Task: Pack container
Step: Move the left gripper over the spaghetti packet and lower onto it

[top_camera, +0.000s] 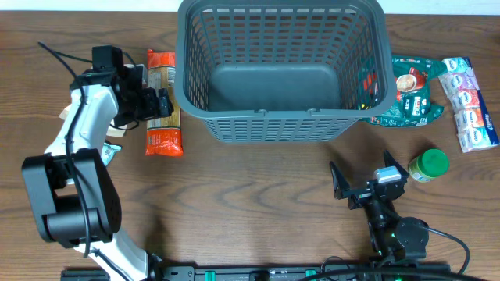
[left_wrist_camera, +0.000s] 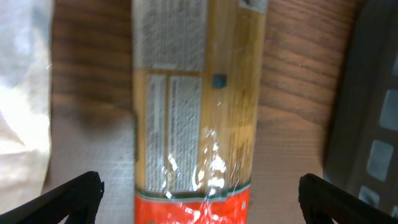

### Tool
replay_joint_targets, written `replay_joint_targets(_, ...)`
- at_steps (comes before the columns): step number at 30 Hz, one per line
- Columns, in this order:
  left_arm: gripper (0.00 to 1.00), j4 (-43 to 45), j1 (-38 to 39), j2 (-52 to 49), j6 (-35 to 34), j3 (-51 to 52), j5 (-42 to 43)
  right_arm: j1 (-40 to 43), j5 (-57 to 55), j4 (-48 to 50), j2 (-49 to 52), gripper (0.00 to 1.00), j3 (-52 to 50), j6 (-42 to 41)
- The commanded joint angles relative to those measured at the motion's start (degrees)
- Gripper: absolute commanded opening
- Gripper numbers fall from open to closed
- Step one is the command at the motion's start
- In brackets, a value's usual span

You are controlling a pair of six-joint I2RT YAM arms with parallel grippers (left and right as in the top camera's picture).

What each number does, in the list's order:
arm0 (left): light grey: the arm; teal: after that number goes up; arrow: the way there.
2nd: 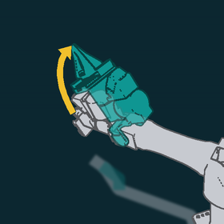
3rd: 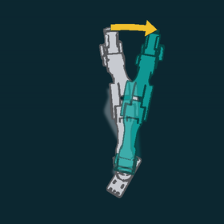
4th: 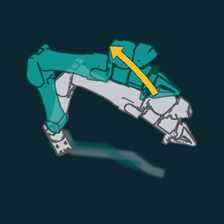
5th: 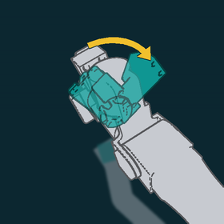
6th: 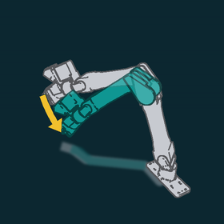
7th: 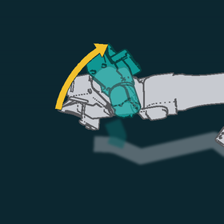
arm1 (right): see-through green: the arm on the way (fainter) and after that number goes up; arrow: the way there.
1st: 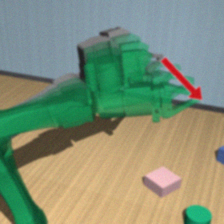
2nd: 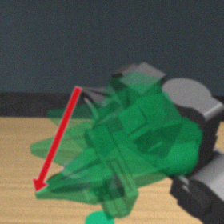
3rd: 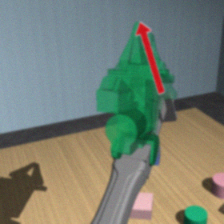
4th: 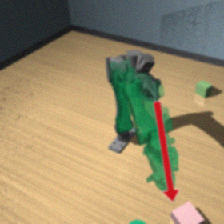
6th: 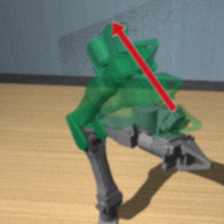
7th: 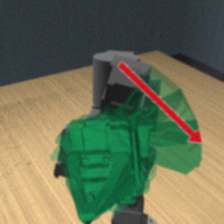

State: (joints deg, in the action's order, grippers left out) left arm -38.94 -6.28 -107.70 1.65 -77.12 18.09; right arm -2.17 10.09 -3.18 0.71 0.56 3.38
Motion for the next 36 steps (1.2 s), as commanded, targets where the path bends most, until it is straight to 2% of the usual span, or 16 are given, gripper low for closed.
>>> replay_joint_targets(1,0.99,1.1,1.6,-1.5,3.2,-1.2,0.7,-0.5,0.0,0.0,-0.3,0.99,-0.2,-0.5)
replay_joint_targets(10,0.98,4.2,5.9,-4.6,2.1,-1.2,-4.0,-0.5,0.0,-0.1,-0.3,0.99,-0.2,-0.5)
replay_joint_targets(26,0.99,1.9,5.7,-6.5,1.7,-3.1,-7.9,-0.5,0.0,-0.1,-0.3,0.99,-0.2,-0.5)
replay_joint_targets(36,0.98,4.7,5.7,-6.5,4.2,-3.1,-10.0,-0.5,0.0,-0.1,-0.3,0.99,-0.2,-0.5)
